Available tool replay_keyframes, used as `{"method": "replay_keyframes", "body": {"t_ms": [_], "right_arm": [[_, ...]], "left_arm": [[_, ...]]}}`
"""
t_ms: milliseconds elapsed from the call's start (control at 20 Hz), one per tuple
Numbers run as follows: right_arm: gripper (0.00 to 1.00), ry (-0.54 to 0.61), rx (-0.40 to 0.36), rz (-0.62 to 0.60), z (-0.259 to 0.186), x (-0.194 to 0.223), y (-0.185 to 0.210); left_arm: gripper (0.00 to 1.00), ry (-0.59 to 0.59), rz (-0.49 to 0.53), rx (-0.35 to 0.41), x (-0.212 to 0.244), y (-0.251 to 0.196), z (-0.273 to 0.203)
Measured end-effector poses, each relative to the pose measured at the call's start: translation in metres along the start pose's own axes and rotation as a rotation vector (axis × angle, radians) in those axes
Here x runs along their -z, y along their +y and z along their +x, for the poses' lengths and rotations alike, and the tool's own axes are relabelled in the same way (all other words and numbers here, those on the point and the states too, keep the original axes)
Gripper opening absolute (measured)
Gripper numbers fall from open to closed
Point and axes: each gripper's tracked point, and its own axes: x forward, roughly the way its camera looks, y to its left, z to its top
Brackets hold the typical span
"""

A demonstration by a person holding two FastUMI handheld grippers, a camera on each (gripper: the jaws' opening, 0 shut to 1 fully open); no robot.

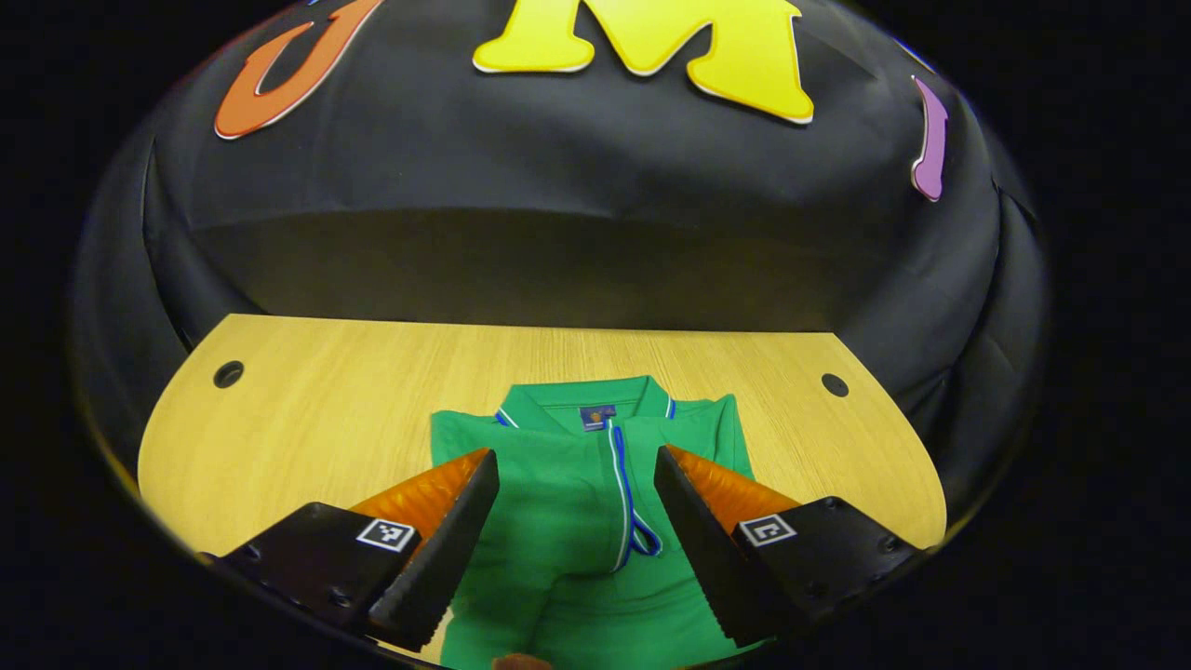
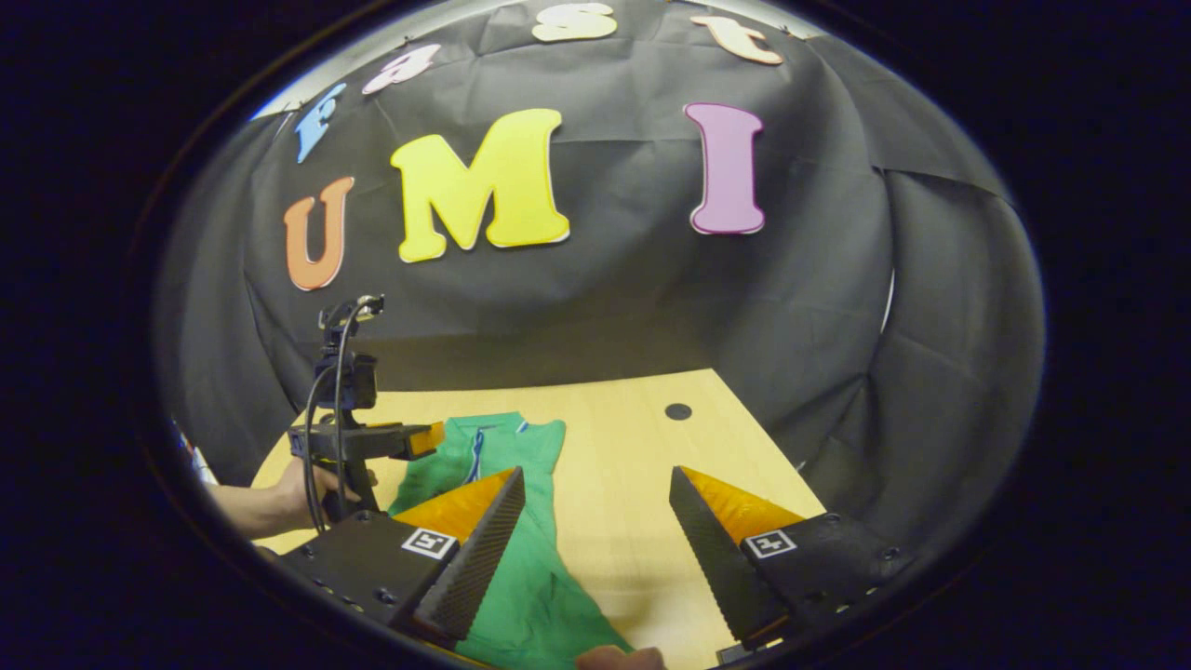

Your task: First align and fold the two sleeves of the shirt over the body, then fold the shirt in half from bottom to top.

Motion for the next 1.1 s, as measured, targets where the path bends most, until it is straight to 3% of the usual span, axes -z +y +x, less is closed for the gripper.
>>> {"method": "replay_keyframes", "body": {"t_ms": [300, 650, 850, 1100], "right_arm": [[0.96, -0.016, -0.102, -0.054, -0.002, 0.003, 0.024], [0.96, 0.026, -0.172, -0.145, -0.024, 0.027, 0.038], [0.97, 0.069, -0.188, -0.190, -0.040, 0.054, 0.035], [0.96, 0.118, -0.191, -0.255, -0.054, 0.082, 0.022]], "left_arm": [[1.00, -0.112, -0.042, -0.081, -0.027, 0.038, -0.081], [1.00, -0.196, 0.017, -0.106, -0.031, 0.065, -0.180], [1.00, -0.179, 0.063, -0.096, 0.005, 0.068, -0.222], [1.00, -0.065, 0.081, -0.033, 0.078, 0.063, -0.254]]}}
